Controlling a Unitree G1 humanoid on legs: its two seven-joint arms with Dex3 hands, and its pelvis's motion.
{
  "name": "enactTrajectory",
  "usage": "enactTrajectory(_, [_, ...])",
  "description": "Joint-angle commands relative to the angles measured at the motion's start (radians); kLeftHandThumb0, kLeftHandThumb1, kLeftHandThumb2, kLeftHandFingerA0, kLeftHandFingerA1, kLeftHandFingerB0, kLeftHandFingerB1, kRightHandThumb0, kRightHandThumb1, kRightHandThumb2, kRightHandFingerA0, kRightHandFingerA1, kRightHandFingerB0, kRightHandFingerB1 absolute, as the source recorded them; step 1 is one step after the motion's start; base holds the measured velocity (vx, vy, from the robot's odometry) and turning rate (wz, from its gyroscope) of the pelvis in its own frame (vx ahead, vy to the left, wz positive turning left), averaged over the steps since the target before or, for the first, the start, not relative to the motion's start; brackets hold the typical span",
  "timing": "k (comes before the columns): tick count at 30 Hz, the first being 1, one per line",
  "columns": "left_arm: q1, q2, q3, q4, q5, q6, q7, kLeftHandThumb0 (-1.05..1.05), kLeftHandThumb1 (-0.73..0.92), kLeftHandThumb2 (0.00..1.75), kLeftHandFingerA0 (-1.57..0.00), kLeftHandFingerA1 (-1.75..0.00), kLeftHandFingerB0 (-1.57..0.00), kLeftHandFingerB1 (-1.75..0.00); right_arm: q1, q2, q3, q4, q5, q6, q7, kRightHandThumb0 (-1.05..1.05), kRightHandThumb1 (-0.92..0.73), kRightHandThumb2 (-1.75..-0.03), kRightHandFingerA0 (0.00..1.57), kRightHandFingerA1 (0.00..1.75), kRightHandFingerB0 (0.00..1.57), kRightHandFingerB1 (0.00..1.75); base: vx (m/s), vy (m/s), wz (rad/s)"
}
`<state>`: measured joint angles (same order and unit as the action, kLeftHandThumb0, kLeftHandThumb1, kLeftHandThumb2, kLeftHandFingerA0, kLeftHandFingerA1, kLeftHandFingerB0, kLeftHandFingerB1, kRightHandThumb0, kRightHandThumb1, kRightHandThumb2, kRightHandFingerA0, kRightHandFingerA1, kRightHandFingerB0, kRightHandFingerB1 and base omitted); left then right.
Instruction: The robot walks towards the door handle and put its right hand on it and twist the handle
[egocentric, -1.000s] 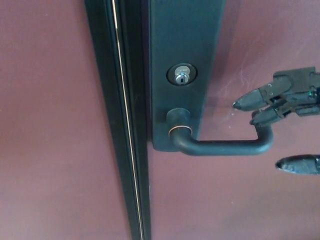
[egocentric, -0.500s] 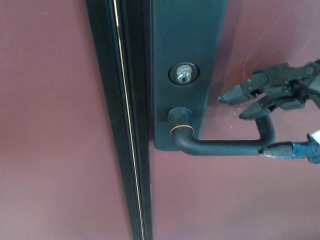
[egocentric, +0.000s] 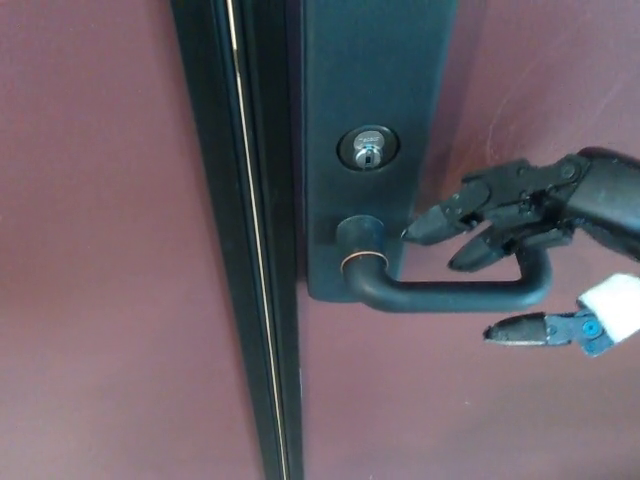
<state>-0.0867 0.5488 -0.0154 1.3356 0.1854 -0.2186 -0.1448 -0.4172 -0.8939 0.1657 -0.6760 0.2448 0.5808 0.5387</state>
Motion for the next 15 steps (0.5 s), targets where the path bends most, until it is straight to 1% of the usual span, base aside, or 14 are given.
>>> enactTrajectory(1, [0.009,0.008,-0.006,0.001,0.017,-0.001,0.006,-0.30,0.63,0.59,-0.77,-0.51,-0.59,-0.44,-0.024,0.009,0.038,0.006,-0.050,0.030,0.031,-0.30,-0.55,-0.56,0.51,0.44,0.44,0.38,0.00,0.000,0.00])
enactTrajectory(4, [0.011,0.014,-0.004,-0.002,0.014,-0.004,0.004,-0.30,0.63,0.59,-0.77,-0.51,-0.59,-0.44,-0.050,0.004,0.071,0.016,-0.068,0.039,0.055,-0.32,-0.56,-0.57,0.50,0.44,0.43,0.38,0.00,0.000,0.00])
enactTrajectory(8, [0.011,0.014,-0.004,-0.003,0.014,-0.004,0.003,-0.30,0.63,0.59,-0.77,-0.51,-0.59,-0.44,-0.055,0.007,0.073,0.018,-0.075,0.043,0.062,-0.32,-0.56,-0.57,0.50,0.44,0.43,0.38,0.00,0.000,0.00])
enactTrajectory(10, [0.012,0.018,-0.002,-0.004,0.011,-0.005,-0.001,-0.30,0.63,0.60,-0.77,-0.52,-0.58,-0.44,-0.083,-0.015,0.080,0.021,-0.079,0.059,0.094,-0.32,-0.56,-0.57,0.50,0.43,0.43,0.38,0.00,0.000,0.00])
enactTrajectory(15, [0.017,0.019,-0.002,-0.003,0.011,-0.005,-0.001,-0.30,0.63,0.60,-0.77,-0.52,-0.58,-0.44,-0.092,-0.019,0.078,0.022,-0.087,0.066,0.115,-0.33,-0.56,-0.57,0.50,0.43,0.43,0.38,0.00,0.000,0.00])
